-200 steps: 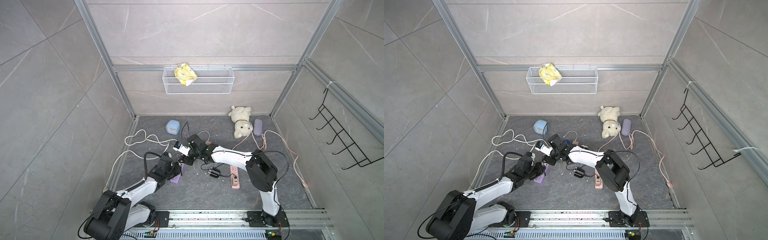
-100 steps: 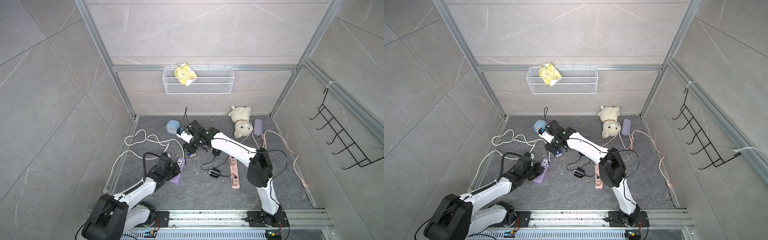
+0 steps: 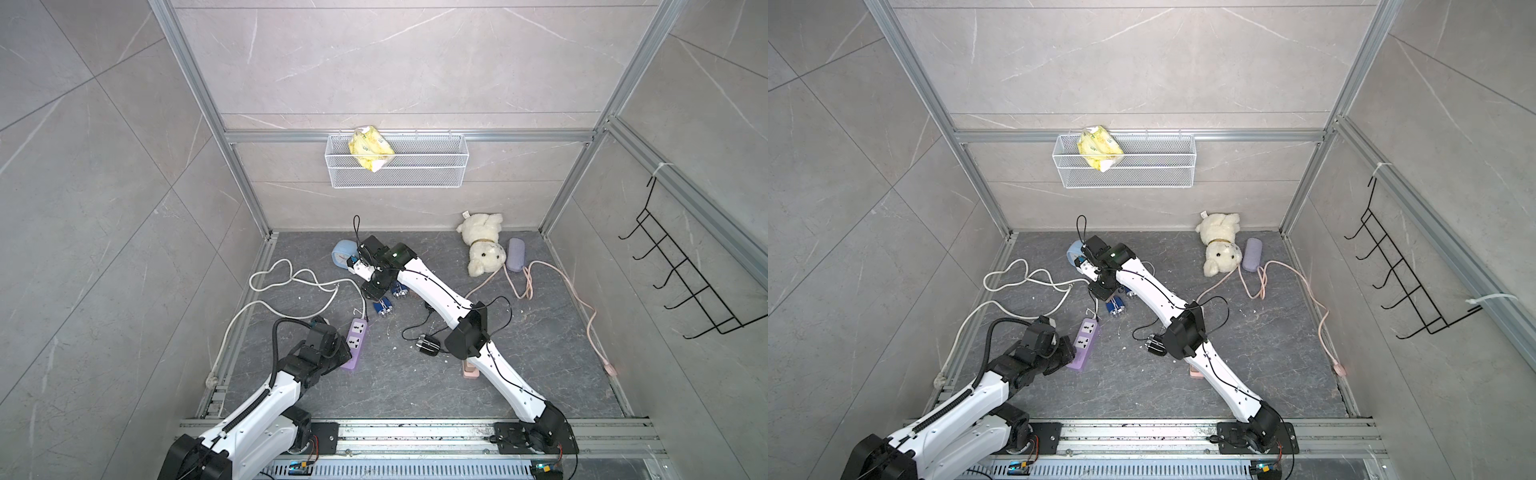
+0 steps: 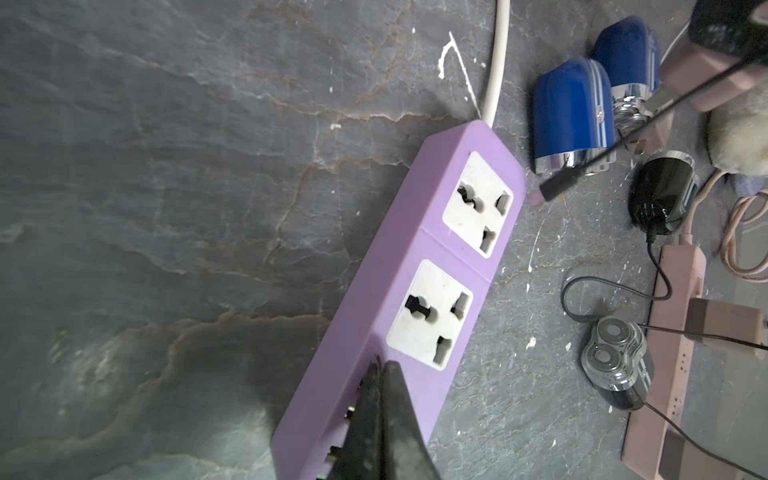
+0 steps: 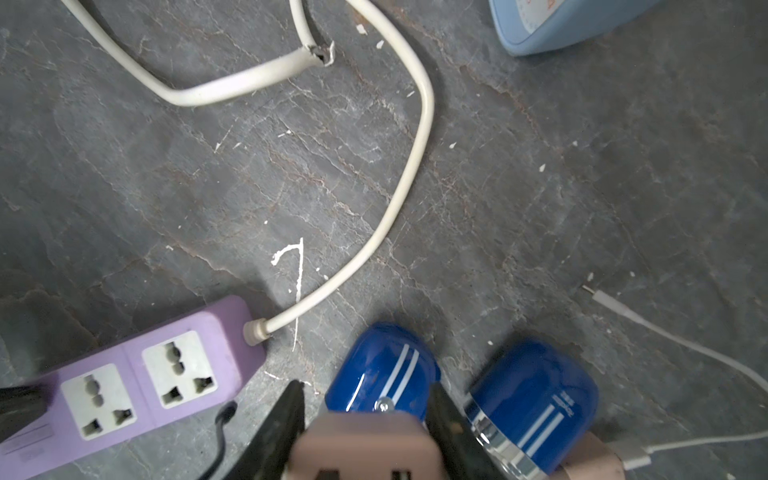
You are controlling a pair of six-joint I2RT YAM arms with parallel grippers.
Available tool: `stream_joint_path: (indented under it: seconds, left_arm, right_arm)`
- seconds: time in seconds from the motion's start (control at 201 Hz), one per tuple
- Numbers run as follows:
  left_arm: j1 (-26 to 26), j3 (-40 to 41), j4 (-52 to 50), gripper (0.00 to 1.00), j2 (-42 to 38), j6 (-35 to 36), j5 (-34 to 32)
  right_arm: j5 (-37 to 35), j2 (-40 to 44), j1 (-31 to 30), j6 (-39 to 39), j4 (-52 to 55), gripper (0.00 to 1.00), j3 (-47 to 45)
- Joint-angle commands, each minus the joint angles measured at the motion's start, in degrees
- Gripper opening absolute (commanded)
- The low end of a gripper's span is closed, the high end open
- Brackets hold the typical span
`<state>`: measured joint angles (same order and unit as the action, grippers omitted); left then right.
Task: Unplug the electric shaver
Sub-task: Move the electric shaver to the center of the board.
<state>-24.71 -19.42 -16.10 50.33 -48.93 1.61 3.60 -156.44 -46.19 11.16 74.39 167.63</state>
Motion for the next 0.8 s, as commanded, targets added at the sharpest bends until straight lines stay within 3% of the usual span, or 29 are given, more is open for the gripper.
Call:
stream_joint_path:
  seconds: [0.0, 0.114, 0.353, 0.617, 0.796]
  left_arm:
    - [0.3, 0.0, -8.3, 0.00, -1.9, 0.4, -0.3]
    - [0.3, -0.8, -10.1, 0.00, -3.1, 0.7, 0.1]
    - [0.3, -1.0, -9.1, 0.00, -3.9, 0.8, 0.8]
    - [0.2, -1.6, -8.7, 0.00, -3.1, 1.4, 0.4]
    - [0.3, -1.6, -7.8, 0.00, -1.6, 1.6, 0.7]
  right_arm:
    - [0.3, -0.6, 0.7, 0.1, 1.4, 0.28, -1.2]
    - [1.1, 0.9, 1.1, -1.5, -3.5, 0.30, -7.3]
    - [4.6, -3.3, 1.0, -1.9, -5.5, 0.31, -4.8]
    - [11.9, 0.0, -0.5, -1.2, -7.8, 0.30, -8.1]
    - [12.6, -1.3, -0.7, -1.7, -6.7, 0.31, -6.7]
